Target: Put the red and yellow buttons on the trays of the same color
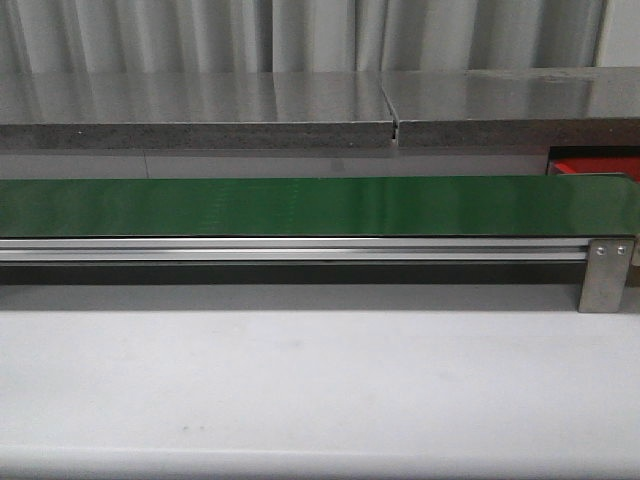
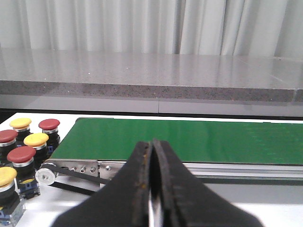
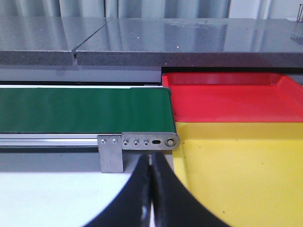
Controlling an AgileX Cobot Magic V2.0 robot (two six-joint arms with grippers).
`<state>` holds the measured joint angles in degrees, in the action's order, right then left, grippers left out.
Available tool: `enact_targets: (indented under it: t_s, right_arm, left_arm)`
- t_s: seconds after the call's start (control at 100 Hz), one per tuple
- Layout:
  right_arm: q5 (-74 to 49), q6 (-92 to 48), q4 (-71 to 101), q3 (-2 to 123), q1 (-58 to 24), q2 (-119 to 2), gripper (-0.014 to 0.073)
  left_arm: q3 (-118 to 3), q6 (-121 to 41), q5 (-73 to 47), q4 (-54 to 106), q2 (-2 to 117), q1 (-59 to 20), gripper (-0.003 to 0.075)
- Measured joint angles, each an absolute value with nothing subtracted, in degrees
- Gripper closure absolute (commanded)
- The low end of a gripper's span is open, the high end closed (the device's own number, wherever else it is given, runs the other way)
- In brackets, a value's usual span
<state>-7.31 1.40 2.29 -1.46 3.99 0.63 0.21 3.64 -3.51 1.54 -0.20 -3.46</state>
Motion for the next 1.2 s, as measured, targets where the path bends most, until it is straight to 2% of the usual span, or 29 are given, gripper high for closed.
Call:
enact_targets:
  t_s: [0.85,1.03,1.2]
  right_arm:
    - [-7.31,1.40,2.29,-1.46,3.99,0.63,0.0710]
    - [-7.31,1.40,2.29,-1.46,3.99,0.63,0.0710]
    - [-7.31,1.40,2.29,-1.46,3.99,0.63,0.0710]
  left_arm:
    - [-0.15,3.64,-4.69,-1.03,-0.20,-3.46,0.0741]
    - [-5.23,3.64,-9.57,-1.73,1.50,-3.46,0.0741]
    - [-12.68,3.64,-15.37,-1.86,9.35,-3.46,0.0741]
